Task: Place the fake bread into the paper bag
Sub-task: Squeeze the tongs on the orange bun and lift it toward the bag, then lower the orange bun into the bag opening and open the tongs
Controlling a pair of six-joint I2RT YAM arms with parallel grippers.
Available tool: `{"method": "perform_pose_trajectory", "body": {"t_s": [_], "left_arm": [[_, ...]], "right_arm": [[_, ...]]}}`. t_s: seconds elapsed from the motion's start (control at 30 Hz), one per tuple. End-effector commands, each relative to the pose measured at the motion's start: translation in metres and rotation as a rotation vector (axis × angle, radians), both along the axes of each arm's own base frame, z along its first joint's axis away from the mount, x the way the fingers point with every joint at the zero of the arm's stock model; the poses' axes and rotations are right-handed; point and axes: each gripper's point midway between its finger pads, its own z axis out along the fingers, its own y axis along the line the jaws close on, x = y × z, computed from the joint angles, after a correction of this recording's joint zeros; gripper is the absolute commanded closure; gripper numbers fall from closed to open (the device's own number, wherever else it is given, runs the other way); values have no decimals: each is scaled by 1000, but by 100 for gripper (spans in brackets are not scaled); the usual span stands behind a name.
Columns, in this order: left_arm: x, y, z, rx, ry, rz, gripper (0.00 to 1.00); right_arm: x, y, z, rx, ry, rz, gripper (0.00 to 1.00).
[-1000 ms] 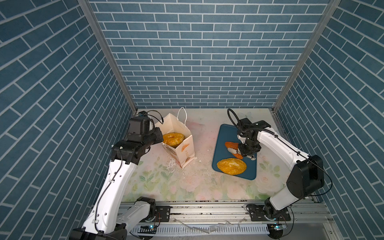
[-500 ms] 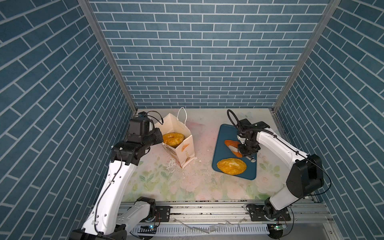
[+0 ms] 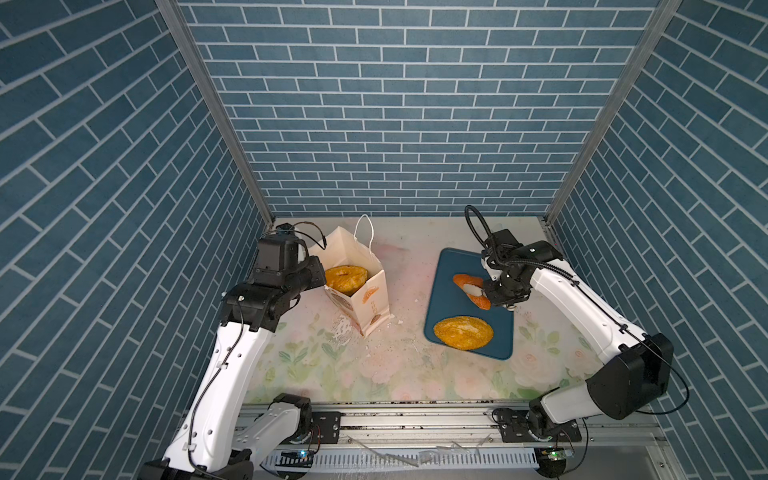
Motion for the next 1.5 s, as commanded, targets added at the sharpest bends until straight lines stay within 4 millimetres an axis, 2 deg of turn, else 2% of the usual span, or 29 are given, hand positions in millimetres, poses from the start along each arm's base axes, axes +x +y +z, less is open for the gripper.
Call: {"method": "perform_pose_trajectory", "body": {"t_s": [0.0,0.33,0.43,0.67,0.87,1.0,1.17,1.3,1.47], "left_arm": [[-1,-2,4,0,-14,-11,76],[-1,-2,5,-7,-18,-10,76],[-2,-3,5,-8,-19,-11,76],[-2,-2,6,-6,-21,-10,76],[-1,-2,8,-10,-27,-9,76],[-2,-2,8,-23,-32,0,76],[-3,1,12,-52,-59,20,73],[-4,2,12,-73,-56,31,73],[-1,2,7,-106,-49,39,73]], "right_arm": [[1,3,25,40,-66,8,73],[2,5,52,81,-142,30,75],[2,8,70,114,-196,50,76],[0,27,135,263,-383,122,77],[0,63,183,349,-517,270,77],[7,90,220,406,-638,346,77],[7,134,252,515,-718,468,77],[-1,165,267,532,-735,563,77],[-20,203,274,588,-727,693,77]]}}
